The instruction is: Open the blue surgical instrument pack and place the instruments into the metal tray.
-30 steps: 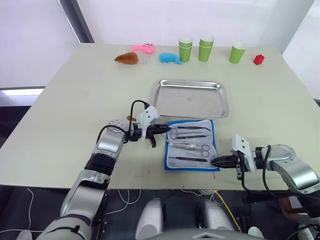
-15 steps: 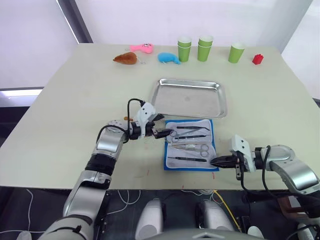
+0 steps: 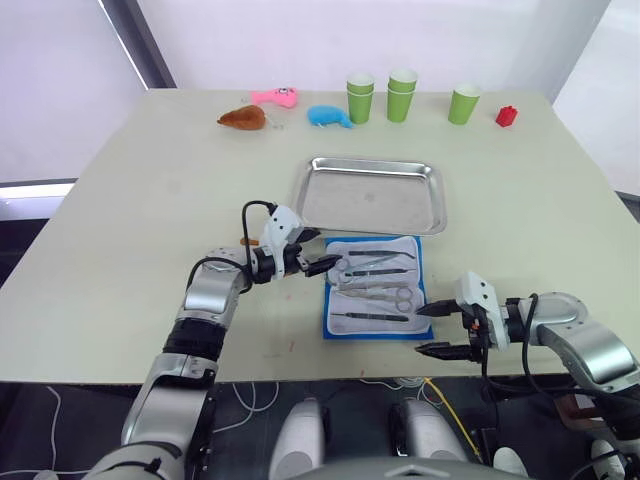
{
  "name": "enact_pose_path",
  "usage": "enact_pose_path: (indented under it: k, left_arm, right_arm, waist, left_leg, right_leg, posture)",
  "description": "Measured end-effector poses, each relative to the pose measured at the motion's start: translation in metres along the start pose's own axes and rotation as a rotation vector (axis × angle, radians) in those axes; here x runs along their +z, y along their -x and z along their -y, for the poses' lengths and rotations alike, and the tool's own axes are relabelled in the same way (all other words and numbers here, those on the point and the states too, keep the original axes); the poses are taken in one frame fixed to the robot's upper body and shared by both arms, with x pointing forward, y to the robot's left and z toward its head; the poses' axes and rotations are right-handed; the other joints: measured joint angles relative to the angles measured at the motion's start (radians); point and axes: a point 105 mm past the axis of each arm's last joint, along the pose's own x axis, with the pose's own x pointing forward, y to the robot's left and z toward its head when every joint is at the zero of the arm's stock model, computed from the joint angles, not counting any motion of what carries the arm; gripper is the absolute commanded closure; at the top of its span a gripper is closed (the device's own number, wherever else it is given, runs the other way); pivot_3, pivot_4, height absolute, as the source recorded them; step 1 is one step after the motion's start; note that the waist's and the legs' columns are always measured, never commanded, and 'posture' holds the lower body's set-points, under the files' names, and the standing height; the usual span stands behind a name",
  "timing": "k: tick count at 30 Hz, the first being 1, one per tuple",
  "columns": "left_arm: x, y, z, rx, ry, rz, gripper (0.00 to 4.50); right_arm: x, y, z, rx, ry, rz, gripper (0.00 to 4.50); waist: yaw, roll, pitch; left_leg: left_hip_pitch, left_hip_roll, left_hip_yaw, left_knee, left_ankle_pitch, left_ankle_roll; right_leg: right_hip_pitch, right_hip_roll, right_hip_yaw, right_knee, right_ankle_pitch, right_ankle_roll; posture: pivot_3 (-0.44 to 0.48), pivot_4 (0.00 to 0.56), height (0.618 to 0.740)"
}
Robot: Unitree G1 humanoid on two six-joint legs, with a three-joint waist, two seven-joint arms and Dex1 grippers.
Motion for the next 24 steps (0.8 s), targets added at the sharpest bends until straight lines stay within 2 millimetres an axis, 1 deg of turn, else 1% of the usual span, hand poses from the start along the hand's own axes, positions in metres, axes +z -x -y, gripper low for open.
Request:
enact_pose_path:
  k: [11,18,20,23,24]
  left_arm:
    - [0.005,0.007,-0.001,0.041,0.069,0.062,0.03]
    - [0.005,0.019,0.003,0.018,0.069,0.072,0.03]
    - [0.008,0.024,0.005,-0.004,0.062,0.078,0.03]
    - [0.013,0.03,0.007,-0.028,0.042,0.085,0.03]
    - [0.015,0.032,0.008,-0.037,0.041,0.098,0.03]
  right_arm:
    - [0.001,0.002,0.0,-0.017,-0.025,0.013,0.29]
    - [0.003,0.006,-0.001,-0.024,-0.053,0.038,0.29]
    - [0.007,0.009,0.001,-0.042,-0.057,0.067,0.29]
    - [0.016,0.016,0.005,-0.067,-0.043,0.111,0.29]
    - [0.02,0.017,0.005,-0.07,-0.036,0.131,0.29]
  waist:
    - [-0.003,-0.002,0.002]
    - [-0.004,-0.004,0.004]
    - [-0.004,-0.005,0.006]
    - [-0.003,-0.004,0.006]
    - [-0.003,-0.005,0.006]
  left_leg:
    - [-0.001,0.0,0.0,-0.002,0.0,0.0]
    - [-0.002,0.0,0.0,-0.006,0.0,0.0]
    - [-0.003,0.0,0.0,-0.008,0.0,0.0]
    - [-0.01,0.0,0.0,-0.009,0.0,0.0]
    - [-0.015,0.0,0.0,-0.009,0.0,0.0]
  right_leg:
    - [-0.001,0.0,0.001,-0.001,0.0,0.0]
    - [-0.005,0.0,0.002,-0.002,0.002,-0.003]
    - [-0.006,0.0,0.002,-0.003,0.004,-0.001]
    - [-0.013,0.0,0.002,-0.004,0.004,-0.001]
    - [-0.016,0.0,0.002,-0.004,0.004,-0.001]
  posture:
    - [0.0,0.15,0.739]
    - [0.0,0.15,0.739]
    - [0.0,0.15,0.739]
    - [0.0,0.15,0.739]
    - [0.0,0.15,0.739]
